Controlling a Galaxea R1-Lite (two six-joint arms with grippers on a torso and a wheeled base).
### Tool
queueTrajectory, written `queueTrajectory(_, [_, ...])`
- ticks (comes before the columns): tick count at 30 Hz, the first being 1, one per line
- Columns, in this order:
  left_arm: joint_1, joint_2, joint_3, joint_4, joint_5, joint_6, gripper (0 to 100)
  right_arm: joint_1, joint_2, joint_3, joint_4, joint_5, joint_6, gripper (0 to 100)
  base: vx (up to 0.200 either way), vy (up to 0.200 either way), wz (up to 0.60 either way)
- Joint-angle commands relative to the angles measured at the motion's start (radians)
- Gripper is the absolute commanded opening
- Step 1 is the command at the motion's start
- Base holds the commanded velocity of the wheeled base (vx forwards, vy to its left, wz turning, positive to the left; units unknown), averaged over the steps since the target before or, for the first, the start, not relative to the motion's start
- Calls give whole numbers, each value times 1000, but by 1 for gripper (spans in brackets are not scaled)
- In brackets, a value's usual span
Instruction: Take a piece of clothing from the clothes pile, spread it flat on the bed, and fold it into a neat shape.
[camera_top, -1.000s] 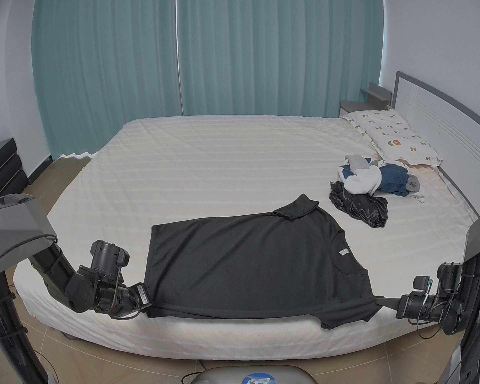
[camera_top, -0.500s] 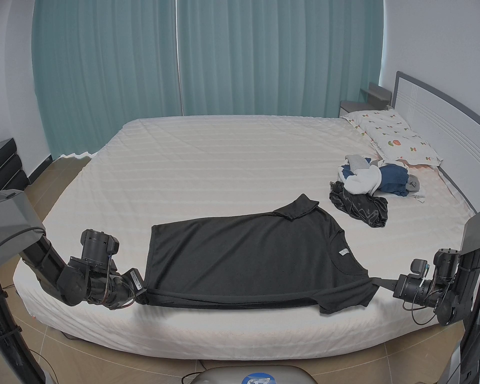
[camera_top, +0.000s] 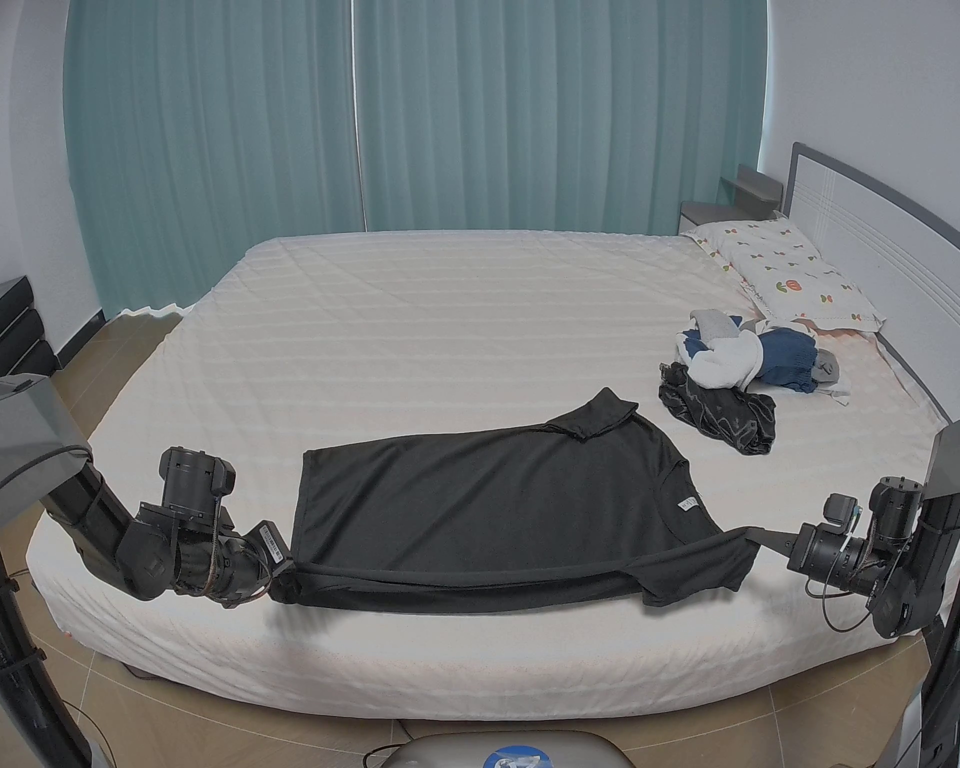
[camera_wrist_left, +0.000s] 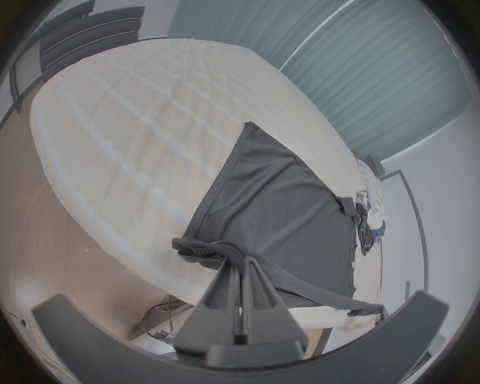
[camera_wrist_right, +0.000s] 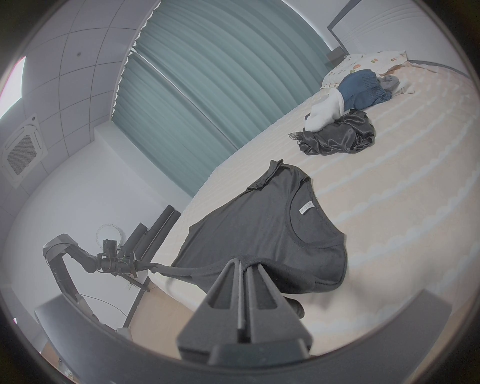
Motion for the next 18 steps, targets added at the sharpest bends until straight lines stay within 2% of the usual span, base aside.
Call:
queueTrajectory(1, [5,52,-49,-4,-2,-51,0,12,44,-43,-11,-4,13,0,0,0,0])
queueTrajectory(9, [5,122,-133,-6,7,-123,0,15,115,-117,-12,-4,38,0,0,0,0])
queueTrajectory(18, [11,173,-177,-21,15,-163,0,12,167,-189,-12,-18,67,0,0,0,0])
